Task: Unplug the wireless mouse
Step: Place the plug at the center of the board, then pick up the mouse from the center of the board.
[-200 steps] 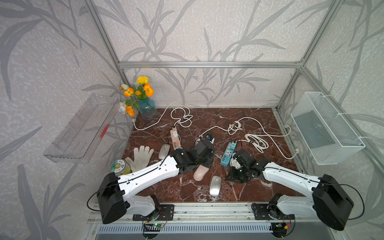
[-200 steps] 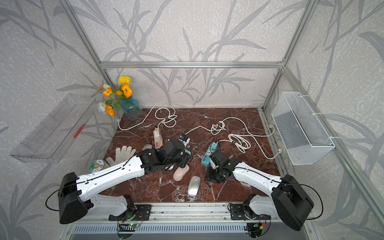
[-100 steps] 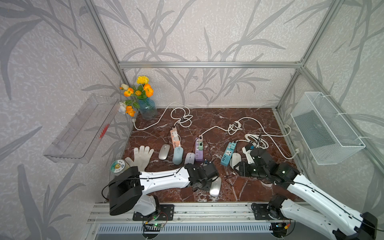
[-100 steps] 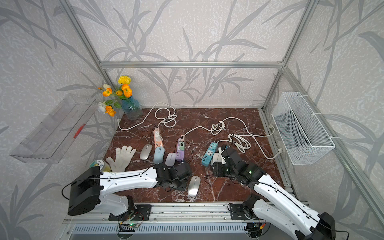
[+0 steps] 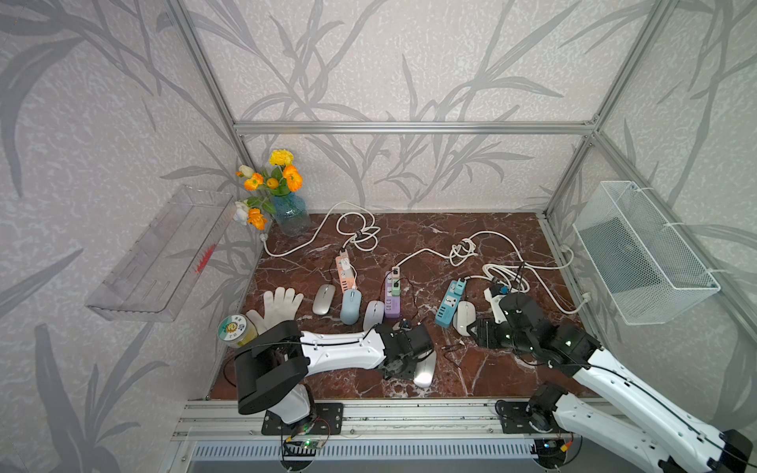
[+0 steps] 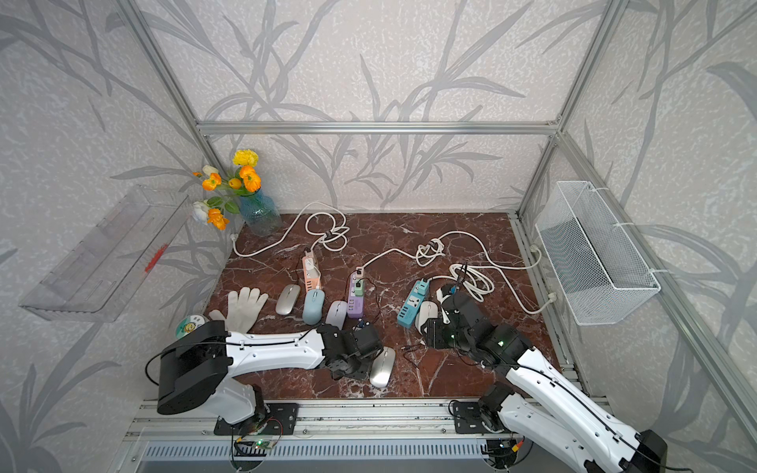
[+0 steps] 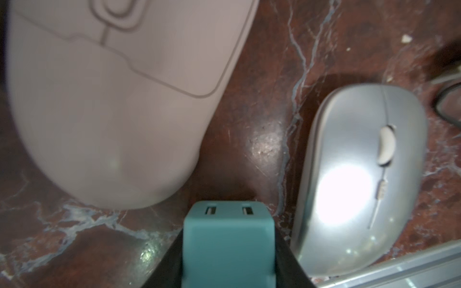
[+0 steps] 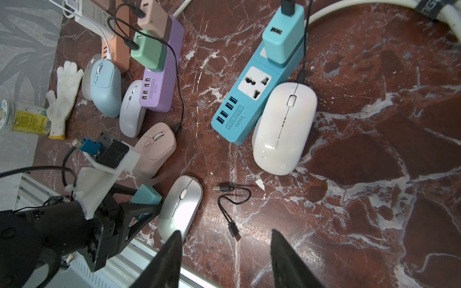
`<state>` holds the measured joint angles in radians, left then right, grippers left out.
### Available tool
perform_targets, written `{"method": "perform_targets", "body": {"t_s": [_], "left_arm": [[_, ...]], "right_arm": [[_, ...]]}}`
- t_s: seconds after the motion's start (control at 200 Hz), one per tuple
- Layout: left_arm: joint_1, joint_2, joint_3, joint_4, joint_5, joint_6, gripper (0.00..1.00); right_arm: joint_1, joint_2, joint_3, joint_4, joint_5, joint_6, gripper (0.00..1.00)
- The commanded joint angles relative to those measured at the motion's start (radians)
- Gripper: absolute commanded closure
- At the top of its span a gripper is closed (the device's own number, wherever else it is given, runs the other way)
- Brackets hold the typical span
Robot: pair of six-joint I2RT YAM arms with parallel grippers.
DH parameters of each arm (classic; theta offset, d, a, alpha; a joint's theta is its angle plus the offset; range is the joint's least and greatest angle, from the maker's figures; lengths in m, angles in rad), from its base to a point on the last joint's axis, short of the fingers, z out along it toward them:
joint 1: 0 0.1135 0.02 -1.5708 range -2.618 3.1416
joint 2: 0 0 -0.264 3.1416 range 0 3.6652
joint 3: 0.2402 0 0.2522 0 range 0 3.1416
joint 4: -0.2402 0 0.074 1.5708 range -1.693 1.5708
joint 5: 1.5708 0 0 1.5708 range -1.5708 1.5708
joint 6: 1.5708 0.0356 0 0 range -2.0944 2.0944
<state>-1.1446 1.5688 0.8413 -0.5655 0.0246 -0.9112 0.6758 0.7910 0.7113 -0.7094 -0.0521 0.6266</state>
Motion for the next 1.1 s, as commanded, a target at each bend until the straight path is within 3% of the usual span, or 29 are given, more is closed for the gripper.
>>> {"method": "perform_targets", "body": {"t_s": [0.0, 0.31, 0.515, 0.65, 0.725, 0.88, 1.095], "left_arm": [[-0.003, 0.029, 0.023, 0.021, 0.009, 0.030, 0.78], [-0.003, -0.001, 0.014, 0.031, 0.011, 0.043, 0.27], [-0.003, -0.100, 0.083, -0.092, -0.099, 0.099, 0.11], [-0.002, -0.169, 0.179, -0.125, -0.259, 0.229, 0.09], [0.014, -0.164, 0.229, -0.082, -0.279, 0.301, 0.11], [0.042, -0.029, 0.355, -0.004, -0.200, 0.348, 0.16], [0.036, 0.266, 0.659, -0.084, -0.018, 0.273, 0.22]], "right_arm": [[-0.002, -0.004, 0.022, -0.021, 0.023, -0.005, 0.44], [-0.008, 0.013, 0.040, -0.083, 0.118, 0.004, 0.44], [-0.054, 0.035, 0.073, -0.134, 0.174, 0.004, 0.44], [-0.195, 0.081, 0.085, -0.105, 0.078, -0.053, 0.44], [-0.279, 0.139, 0.102, -0.092, 0.006, -0.089, 0.45], [-0.390, 0.261, 0.164, -0.102, -0.047, -0.128, 0.46], [-0.592, 0.287, 0.161, -0.033, -0.173, -0.065, 0.49]]}}
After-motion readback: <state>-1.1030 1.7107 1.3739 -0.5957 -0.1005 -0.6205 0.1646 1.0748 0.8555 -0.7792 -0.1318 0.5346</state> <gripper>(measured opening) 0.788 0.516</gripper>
